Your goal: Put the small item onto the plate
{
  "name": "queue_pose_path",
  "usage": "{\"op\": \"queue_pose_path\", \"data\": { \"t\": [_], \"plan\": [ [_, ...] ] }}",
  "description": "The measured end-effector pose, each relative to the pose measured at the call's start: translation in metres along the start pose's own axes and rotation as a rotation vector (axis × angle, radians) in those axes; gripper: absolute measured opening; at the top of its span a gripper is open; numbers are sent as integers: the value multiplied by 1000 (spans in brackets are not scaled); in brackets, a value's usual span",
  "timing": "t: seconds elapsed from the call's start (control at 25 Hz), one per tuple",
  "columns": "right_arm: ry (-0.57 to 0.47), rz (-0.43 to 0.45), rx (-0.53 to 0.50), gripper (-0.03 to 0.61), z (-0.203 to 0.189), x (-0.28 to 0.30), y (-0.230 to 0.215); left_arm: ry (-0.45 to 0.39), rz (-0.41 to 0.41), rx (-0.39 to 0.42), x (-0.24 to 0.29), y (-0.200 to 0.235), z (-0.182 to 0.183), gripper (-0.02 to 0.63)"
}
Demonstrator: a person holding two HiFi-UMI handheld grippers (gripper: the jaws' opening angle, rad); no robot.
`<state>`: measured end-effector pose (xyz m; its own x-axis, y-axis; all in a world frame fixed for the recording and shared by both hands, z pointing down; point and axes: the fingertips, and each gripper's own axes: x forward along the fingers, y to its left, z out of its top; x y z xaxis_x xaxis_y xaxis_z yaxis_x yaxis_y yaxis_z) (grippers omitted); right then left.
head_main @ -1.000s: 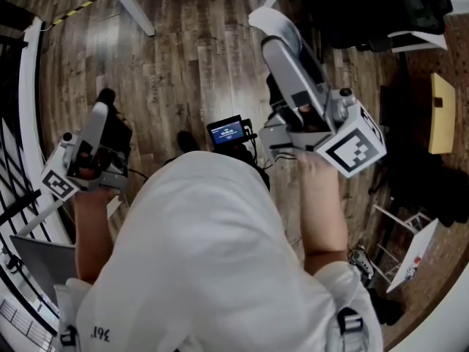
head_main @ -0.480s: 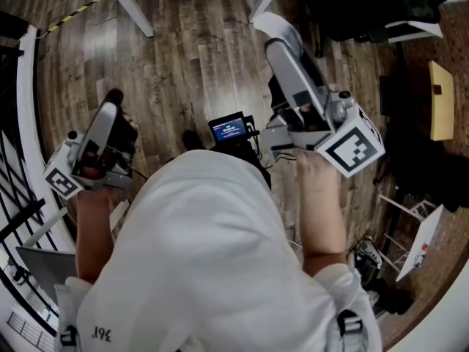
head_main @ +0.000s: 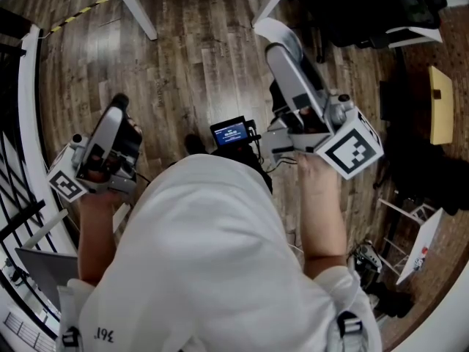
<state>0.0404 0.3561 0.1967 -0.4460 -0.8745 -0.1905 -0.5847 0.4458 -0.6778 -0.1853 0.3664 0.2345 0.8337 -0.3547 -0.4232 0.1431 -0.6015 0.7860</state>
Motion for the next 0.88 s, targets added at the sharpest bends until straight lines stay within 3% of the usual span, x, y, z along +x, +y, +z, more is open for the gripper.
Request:
{"op": "queue_pose_path", "data": {
  "t": [0.64, 0.88],
  "plan": [
    [9, -22, 3, 318, -7, 0, -3, 27, -8, -29, 3, 6, -7, 97],
    [32, 9, 37, 318, 5, 17, -35, 45, 23, -26, 33, 28, -12, 96]
  ]
}}
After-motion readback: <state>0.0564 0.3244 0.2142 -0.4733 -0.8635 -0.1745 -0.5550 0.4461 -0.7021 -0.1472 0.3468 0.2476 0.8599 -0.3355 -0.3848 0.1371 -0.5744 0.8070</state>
